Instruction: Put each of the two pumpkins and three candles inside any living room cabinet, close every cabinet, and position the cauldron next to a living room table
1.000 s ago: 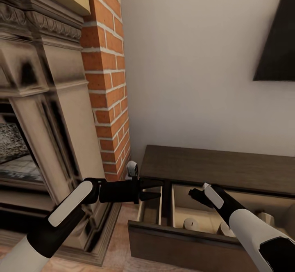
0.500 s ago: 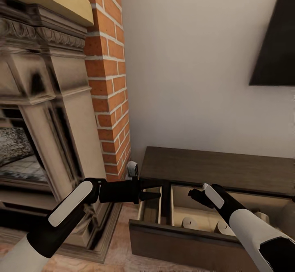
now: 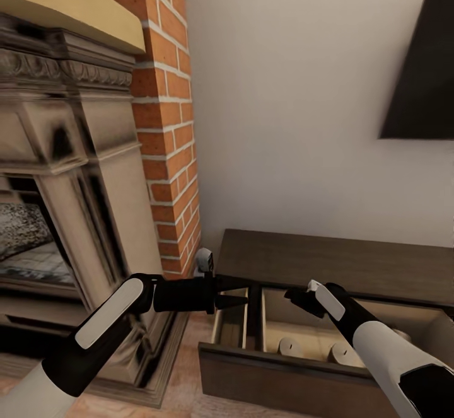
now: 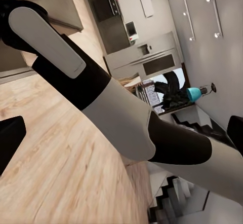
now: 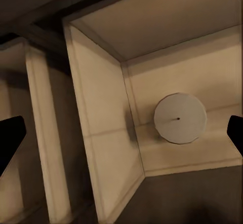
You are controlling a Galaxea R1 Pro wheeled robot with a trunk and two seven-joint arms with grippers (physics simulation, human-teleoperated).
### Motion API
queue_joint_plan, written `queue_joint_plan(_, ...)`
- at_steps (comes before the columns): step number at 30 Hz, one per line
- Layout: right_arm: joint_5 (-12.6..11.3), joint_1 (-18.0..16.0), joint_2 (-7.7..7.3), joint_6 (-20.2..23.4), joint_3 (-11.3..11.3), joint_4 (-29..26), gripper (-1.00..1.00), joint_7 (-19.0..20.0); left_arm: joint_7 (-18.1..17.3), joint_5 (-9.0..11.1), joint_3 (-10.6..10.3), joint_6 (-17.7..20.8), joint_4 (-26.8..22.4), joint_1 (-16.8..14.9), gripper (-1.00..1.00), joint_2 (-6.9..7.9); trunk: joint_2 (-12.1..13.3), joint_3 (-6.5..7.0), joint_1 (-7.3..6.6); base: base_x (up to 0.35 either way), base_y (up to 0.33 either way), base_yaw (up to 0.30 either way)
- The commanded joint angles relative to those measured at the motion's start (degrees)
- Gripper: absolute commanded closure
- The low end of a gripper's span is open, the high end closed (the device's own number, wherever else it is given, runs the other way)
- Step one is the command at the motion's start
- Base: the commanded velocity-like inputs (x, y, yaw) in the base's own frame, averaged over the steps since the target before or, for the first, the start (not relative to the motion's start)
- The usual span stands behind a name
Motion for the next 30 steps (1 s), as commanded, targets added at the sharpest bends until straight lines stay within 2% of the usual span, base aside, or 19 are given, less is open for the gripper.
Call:
queue_joint_plan(1,-0.59,-0.03,-0.07,0.12,0.43,-0.13,-1.0,-0.45,-0.58,-0.52,-0.08,0.0,0.02,-0.07,-1.0,0.04,0.39,0.17,-0.23,0.0,0.0,-0.156)
queue_joint_plan(7,-0.56,-0.03,-0.07,0.12,0.43,-0.13,-1.0,-0.43,-0.5,-0.5,-0.17,-0.01,-0.01,-0.06,-1.0,0.04,2.8,1.57,-1.55,-0.072,0.0,-0.21)
queue_joint_plan(15,-0.58,-0.03,-0.07,0.12,0.43,-0.13,-1.0,-0.42,-0.41,-0.57,-0.17,-0.01,0.02,-0.06,-1.0,0.0,6.01,3.34,-3.31,-0.318,0.0,-0.164)
queue_joint_plan(21,-0.59,-0.03,-0.02,0.12,0.43,-0.13,-1.0,-0.44,-0.34,-2.03,-0.17,-0.04,0.03,-0.06,-1.0,-0.05,8.41,4.44,-4.63,-0.338,0.0,-0.014)
queue_joint_plan(23,-0.59,-0.03,0.0,0.12,0.43,-0.13,-1.0,-0.44,0.79,-2.67,-0.16,-0.07,0.01,-0.06,-1.0,-0.09,9.21,4.8,-5.07,-0.341,0.0,-0.002)
queue_joint_plan(26,-0.59,-0.03,0.02,0.12,0.43,-0.13,-1.0,-0.44,5.31,-2.83,-0.04,-0.09,-0.28,-0.06,-1.0,-0.26,10.42,5.34,-5.73,-0.347,0.0,-0.001)
queue_joint_plan(30,-0.59,-0.03,0.02,0.12,0.43,-0.13,-1.0,-0.44,7.61,-3.03,0.0,-0.09,-0.32,-0.07,-1.0,-1.44,12.02,6.06,-6.6,-0.349,0.0,0.0)
